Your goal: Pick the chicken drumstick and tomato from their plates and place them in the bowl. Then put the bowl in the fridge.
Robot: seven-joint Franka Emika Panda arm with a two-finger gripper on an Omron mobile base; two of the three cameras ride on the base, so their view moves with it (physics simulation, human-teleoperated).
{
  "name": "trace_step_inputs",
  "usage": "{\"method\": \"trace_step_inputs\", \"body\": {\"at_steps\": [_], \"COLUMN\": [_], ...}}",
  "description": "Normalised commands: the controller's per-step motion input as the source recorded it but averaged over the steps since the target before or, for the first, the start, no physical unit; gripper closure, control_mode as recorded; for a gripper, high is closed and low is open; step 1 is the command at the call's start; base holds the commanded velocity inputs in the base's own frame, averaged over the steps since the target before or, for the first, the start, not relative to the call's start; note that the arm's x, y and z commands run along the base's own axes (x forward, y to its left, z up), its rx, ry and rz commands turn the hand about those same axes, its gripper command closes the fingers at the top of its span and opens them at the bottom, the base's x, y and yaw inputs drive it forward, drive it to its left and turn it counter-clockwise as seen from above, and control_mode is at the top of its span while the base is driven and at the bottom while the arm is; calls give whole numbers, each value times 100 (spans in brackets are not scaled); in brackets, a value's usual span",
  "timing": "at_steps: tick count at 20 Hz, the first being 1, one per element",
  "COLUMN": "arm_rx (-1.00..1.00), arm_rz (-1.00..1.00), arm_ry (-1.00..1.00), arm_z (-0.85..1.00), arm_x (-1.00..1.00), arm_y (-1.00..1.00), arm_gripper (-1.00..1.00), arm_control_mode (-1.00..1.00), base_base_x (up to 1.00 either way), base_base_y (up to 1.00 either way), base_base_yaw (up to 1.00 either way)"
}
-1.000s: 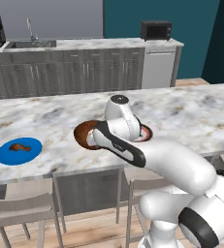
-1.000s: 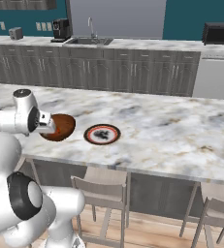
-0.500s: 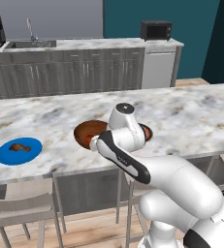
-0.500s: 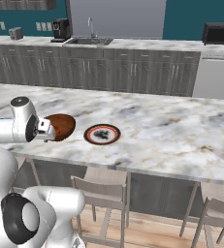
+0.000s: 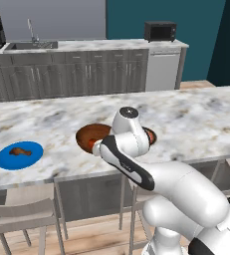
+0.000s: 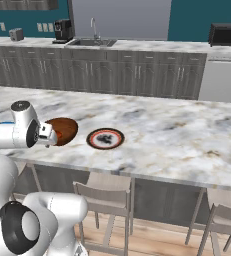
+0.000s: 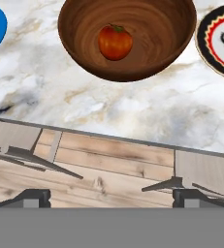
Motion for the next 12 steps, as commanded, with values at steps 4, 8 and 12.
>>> {"method": "trace_step_inputs", "body": {"at_steps": [4,8,12], "arm_rx": [0,0,0], "arm_rz": [0,0,0], "arm_ry": [0,0,0], "arm_z": [0,0,0], "arm_x": [0,0,0], "arm_y": [0,0,0], "arm_gripper": [-100,-100,-100], "arm_control_mode": [100,100,100], "base_base_x": [0,0,-7], "base_base_y": [0,0,1], "base_base_yaw": [0,0,0]}}
